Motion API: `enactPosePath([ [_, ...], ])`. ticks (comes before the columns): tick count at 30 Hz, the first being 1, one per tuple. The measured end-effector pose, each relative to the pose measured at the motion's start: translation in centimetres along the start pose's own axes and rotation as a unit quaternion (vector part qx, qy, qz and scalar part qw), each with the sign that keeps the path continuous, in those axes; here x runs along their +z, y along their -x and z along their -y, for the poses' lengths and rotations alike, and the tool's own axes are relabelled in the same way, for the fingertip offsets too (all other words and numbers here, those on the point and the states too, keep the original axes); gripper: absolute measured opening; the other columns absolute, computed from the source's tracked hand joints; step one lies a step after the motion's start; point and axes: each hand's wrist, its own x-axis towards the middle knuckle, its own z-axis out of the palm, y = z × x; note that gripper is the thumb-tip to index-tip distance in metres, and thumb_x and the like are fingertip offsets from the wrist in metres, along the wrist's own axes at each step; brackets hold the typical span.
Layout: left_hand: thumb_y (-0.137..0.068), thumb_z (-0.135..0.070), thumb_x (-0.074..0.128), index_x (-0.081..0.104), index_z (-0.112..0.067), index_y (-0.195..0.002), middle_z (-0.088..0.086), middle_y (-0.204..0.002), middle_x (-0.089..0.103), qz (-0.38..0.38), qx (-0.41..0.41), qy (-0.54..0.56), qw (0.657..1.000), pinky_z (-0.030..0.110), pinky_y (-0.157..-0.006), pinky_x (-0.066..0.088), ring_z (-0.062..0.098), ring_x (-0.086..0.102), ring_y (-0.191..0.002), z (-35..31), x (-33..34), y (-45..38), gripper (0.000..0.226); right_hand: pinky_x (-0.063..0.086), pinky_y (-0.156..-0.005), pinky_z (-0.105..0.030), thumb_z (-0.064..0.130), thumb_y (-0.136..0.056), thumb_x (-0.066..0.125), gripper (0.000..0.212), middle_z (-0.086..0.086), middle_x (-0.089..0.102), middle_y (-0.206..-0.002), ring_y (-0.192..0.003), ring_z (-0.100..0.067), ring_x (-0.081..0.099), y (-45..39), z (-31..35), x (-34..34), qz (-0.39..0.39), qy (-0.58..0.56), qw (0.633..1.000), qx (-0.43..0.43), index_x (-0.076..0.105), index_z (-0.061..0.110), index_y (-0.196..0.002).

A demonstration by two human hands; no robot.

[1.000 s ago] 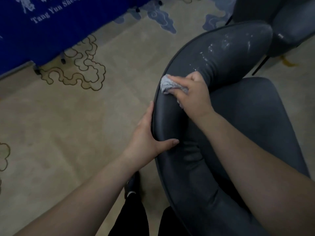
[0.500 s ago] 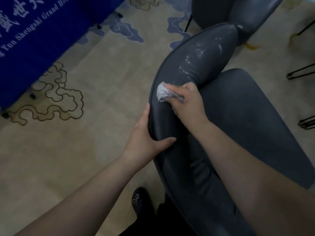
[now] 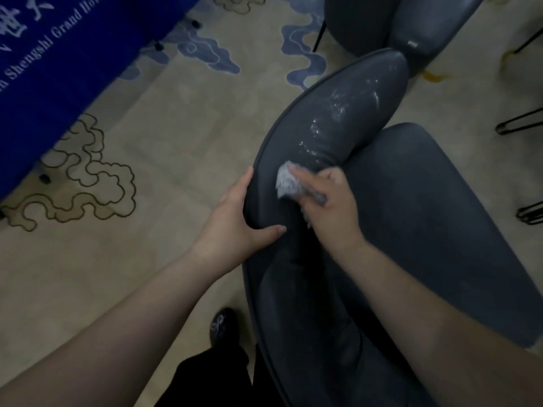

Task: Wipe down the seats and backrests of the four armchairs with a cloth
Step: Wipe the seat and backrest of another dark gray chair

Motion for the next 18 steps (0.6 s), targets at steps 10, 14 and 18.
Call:
enactPosePath([
  [10, -0.063, -0.033, 0.087, 0.016, -0.031, -0.152, -0.035, -0.136, 0.032, 0.073, 0.047, 0.033, 0.996, 0.0, -0.095, 0.033, -0.01, 0.038, -0.122, -0.8, -1.8, -5.8, 0.114, 0.048, -0.078, -0.018, 0.007, -0.081, 0.07, 0.039, 0.009, 0.035, -0.089, -0.076, 0.0, 0.047, -6.2, -0.6, 0.7, -0.132, 0.01, 0.99, 0.056, 0.066, 0.026, -0.116],
  [14, -0.067, -0.022, 0.086, 0.032, -0.057, -0.126, -0.059, -0.102, 0.041, 0.101, 0.073, 0.046, 0.991, 0.001, -0.081, 0.042, -0.019, 0.053, -0.102, -1.4, -2.7, -8.7, 0.087, 0.048, -0.076, -0.017, 0.009, -0.08, 0.068, 0.042, 0.007, 0.036, -0.089, -0.077, -0.003, 0.048, -2.6, 0.2, 1.4, -0.124, -0.009, 0.991, 0.039, 0.064, 0.027, -0.117],
  [18, -0.066, -0.019, 0.086, 0.033, -0.054, -0.127, -0.051, -0.116, 0.044, 0.146, 0.124, 0.036, 0.981, -0.001, -0.081, 0.039, -0.027, 0.046, -0.103, -1.8, -3.5, -11.2, 0.088, 0.036, -0.083, -0.008, 0.005, -0.079, 0.069, 0.045, 0.008, 0.033, -0.087, -0.08, 0.0, 0.042, -5.5, -0.3, 1.6, -0.155, 0.07, 0.985, 0.025, 0.062, 0.024, -0.119],
])
